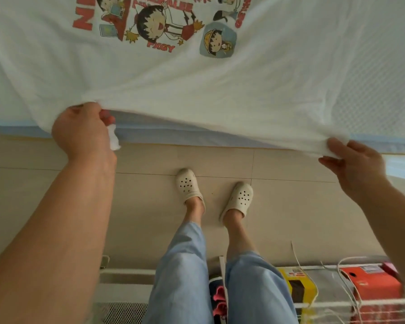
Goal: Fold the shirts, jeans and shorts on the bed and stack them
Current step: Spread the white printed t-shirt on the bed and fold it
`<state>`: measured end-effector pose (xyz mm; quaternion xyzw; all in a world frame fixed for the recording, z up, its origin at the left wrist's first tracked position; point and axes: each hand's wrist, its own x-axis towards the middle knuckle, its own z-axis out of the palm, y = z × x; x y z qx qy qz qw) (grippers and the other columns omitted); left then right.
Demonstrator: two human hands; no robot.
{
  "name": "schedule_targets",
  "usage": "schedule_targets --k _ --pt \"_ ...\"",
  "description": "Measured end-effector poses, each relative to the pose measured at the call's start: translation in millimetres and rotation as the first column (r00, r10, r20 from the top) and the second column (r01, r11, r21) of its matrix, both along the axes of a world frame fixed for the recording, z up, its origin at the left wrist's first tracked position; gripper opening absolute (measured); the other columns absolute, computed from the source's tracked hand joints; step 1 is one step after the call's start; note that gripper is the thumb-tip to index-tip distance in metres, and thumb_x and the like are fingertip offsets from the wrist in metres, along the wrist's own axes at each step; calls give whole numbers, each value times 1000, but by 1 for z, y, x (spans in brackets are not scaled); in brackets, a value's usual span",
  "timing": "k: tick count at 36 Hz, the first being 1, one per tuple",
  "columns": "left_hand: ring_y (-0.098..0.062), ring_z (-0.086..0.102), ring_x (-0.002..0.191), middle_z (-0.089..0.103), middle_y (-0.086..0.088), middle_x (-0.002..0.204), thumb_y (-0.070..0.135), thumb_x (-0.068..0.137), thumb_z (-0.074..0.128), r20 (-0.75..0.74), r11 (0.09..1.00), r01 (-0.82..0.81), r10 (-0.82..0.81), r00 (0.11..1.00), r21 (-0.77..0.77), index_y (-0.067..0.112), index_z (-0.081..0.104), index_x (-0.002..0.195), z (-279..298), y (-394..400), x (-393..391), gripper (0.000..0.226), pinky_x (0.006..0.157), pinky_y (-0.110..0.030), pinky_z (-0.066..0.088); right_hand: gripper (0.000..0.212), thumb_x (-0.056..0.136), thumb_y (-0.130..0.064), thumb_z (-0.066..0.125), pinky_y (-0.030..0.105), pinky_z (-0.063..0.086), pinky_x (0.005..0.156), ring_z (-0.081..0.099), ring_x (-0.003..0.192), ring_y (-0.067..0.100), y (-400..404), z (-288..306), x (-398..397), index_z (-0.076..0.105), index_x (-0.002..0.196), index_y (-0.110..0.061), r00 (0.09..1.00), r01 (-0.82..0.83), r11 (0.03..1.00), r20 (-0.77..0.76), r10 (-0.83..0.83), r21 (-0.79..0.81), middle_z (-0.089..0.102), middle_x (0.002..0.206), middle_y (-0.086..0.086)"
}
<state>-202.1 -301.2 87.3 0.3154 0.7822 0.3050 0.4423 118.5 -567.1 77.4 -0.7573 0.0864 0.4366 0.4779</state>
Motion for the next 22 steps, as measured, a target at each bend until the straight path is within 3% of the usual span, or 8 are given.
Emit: schedule_targets --k 2,5,8,10,12,15,18,22 --pt "-5 54 40 58 5 49 3 81 51 38 1000 -30 30 999 -1 15 55 66 -2 -2 -4 19 35 -15 34 21 85 -9 64 20 56 66 69 74 4 -5 -7 3 73 68 -18 1000 -19 1000 12 20 -13 72 73 -12" --pt "-5 57 44 58 3 52 2 84 45 18 978 -93 98 995 -184 13 55 83 -22 -16 -7 15 32 -16 29 12 86 -3 60 16 55 66 67 69 1 -14 -24 -1 63 84 -14 983 -180 978 -55 175 -106 71 69 -14" --pt "-9 60 62 57 1 73 3 87 40 49 929 -93 118 992 -359 16 51 103 -42 -26 -9 23 36 -16 32 19 83 4 60 15 52 65 62 71 4 -20 -40 -2 61 97 -10 950 -309 929 -109 292 -205 67 77 -7" --pt "-10 58 68 55 2 75 4 88 40 138 900 -104 177 974 -423 16 51 95 -47 -28 -8 18 47 -18 41 30 80 9 61 24 50 73 58 78 11 -23 -48 -1 59 106 -6 948 -316 913 -129 292 -257 62 84 -1" --pt "-12 60 76 58 2 79 6 88 41 233 889 -113 236 943 -444 16 50 82 -48 -28 -4 15 61 -25 46 27 79 11 61 33 46 83 57 83 17 -25 -52 -2 60 100 -5 942 -328 897 -169 289 -297 61 85 1" --pt "-15 63 87 64 0 90 12 89 45 370 885 -101 291 882 -455 15 53 86 -47 -32 0 9 74 -30 48 14 82 3 60 32 46 79 57 83 15 -27 -55 -5 61 85 -11 943 -309 900 -222 248 -307 64 78 -2" --pt "-17 62 88 64 -1 91 23 90 49 332 863 -11 205 921 -505 17 53 88 -46 -38 2 8 71 -30 45 16 85 -17 65 31 46 73 57 83 11 -27 -55 -7 60 100 -12 955 -259 912 -227 191 -319 63 87 -5" --pt "-13 54 63 57 -1 66 26 92 50 178 803 102 5 984 -587 18 47 78 -38 -44 5 17 59 -26 39 16 86 -24 66 29 46 66 56 75 13 -25 -45 -10 58 95 -13 960 -271 872 -180 215 -408 58 85 -1"
